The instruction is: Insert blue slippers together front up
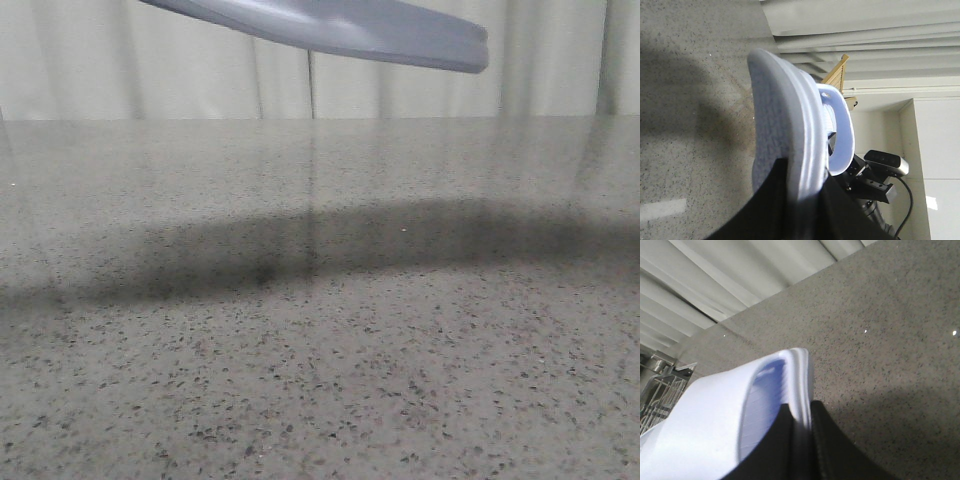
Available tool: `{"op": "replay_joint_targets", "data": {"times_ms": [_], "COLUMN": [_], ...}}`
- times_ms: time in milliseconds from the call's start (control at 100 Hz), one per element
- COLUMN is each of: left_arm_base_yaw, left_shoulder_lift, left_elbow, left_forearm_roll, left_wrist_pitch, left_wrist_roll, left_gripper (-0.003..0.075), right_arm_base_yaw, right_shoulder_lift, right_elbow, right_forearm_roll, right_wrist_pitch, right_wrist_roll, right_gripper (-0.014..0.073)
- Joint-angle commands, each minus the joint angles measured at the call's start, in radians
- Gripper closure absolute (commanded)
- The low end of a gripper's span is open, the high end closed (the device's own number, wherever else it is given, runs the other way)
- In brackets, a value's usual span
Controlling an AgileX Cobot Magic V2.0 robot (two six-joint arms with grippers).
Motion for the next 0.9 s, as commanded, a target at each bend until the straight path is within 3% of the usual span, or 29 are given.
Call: {"op": "replay_joint_targets", "data": {"times_ms": [0, 160, 260, 500, 590, 890], "left_arm_base_yaw": [-0.015, -0.015, -0.015, -0.015, -0.015, -0.015], "left_shoulder_lift": [-0.004, -0.004, -0.004, -0.004, -0.004, 0.008], "left_elbow": [-0.038, -0.038, -0.038, -0.038, -0.038, -0.038], "left_forearm_roll": [-0.101, -0.097, -0.095, -0.087, -0.072, -0.051], "left_wrist_pitch": [0.172, 0.146, 0.137, 0.105, 0.083, 0.002], "left_wrist_roll": [0.012, 0.013, 0.013, 0.013, 0.013, 0.013], "left_gripper": [0.0704, 0.0704, 0.0704, 0.0704, 0.0704, 0.0704], "right_arm_base_yaw": [0.025, 0.025, 0.025, 0.025, 0.025, 0.025], "right_shoulder_lift": [-0.002, -0.002, -0.002, -0.002, -0.006, -0.142], "right_elbow": [-0.032, -0.032, -0.032, -0.032, -0.032, -0.032], "right_forearm_roll": [0.061, -0.064, -0.113, -0.144, -0.144, -0.165], "right_wrist_pitch": [0.049, -0.02, -0.037, -0.076, -0.088, -0.143], "right_wrist_roll": [-0.046, -0.046, -0.046, -0.046, -0.046, -0.046], "right_gripper": [0.07, 0.0696, 0.0623, 0.0188, 0.0093, 0.0078]}}
